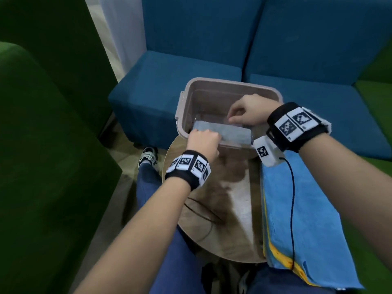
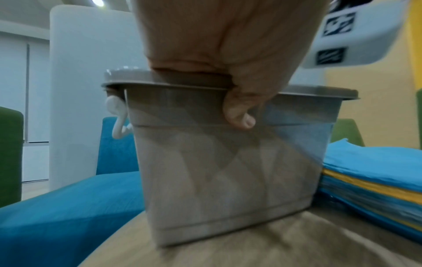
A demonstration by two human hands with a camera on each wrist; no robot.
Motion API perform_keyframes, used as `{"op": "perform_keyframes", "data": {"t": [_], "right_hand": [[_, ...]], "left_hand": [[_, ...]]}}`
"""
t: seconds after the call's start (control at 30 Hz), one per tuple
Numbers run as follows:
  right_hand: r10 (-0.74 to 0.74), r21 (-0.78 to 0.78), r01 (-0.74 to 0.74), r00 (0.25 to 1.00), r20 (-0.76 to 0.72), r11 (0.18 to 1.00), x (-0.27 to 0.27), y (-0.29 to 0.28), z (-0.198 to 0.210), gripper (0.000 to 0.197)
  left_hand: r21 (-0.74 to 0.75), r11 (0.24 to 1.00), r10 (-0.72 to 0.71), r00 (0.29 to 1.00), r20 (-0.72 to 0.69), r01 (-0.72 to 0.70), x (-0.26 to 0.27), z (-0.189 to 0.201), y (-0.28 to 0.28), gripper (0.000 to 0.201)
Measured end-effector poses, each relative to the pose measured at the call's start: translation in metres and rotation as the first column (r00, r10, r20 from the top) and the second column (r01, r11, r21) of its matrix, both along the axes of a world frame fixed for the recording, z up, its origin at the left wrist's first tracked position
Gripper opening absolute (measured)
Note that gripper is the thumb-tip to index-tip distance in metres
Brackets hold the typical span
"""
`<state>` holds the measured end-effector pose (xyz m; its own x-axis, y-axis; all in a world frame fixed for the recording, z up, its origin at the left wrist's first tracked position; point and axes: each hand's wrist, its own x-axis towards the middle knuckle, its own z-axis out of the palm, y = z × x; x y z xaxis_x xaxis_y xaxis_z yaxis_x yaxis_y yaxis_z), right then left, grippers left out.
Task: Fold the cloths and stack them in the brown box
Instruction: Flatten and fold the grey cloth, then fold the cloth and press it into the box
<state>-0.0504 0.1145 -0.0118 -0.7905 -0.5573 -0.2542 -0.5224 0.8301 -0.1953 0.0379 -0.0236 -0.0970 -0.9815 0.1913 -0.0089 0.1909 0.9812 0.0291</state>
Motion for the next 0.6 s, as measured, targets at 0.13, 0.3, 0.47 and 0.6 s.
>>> {"op": "perform_keyframes", "data": {"t": [0.13, 0.3, 0.47, 0.6], "right_hand": [[-0.006, 0.075, -0.005, 0.99, 0.144, 0.997, 0.029, 0.021, -0.011, 0.035], [-0.107, -0.152, 0.111, 0.994, 0.033, 0.982, 0.038, 0.036, -0.043, 0.029], [-0.169, -0.218, 0.149, 0.983, -0.075, 0.965, 0.044, 0.037, -0.06, 0.023], [-0.283, -0.506, 0.112, 0.919, -0.275, 0.855, 0.067, 0.053, -0.065, 0.015]], "left_hand": [[-0.017, 1.0, 0.007, 1.0, -0.006, -0.007, -0.02, 0.006, 0.0, 0.029], [-0.045, 0.999, 0.0, 0.998, -0.057, -0.003, -0.029, 0.005, -0.001, 0.022], [-0.004, 1.0, 0.019, 0.992, -0.122, -0.019, -0.025, 0.002, 0.001, 0.03], [0.145, 0.989, 0.071, 0.956, -0.285, -0.03, 0.001, -0.004, 0.012, 0.058]]}}
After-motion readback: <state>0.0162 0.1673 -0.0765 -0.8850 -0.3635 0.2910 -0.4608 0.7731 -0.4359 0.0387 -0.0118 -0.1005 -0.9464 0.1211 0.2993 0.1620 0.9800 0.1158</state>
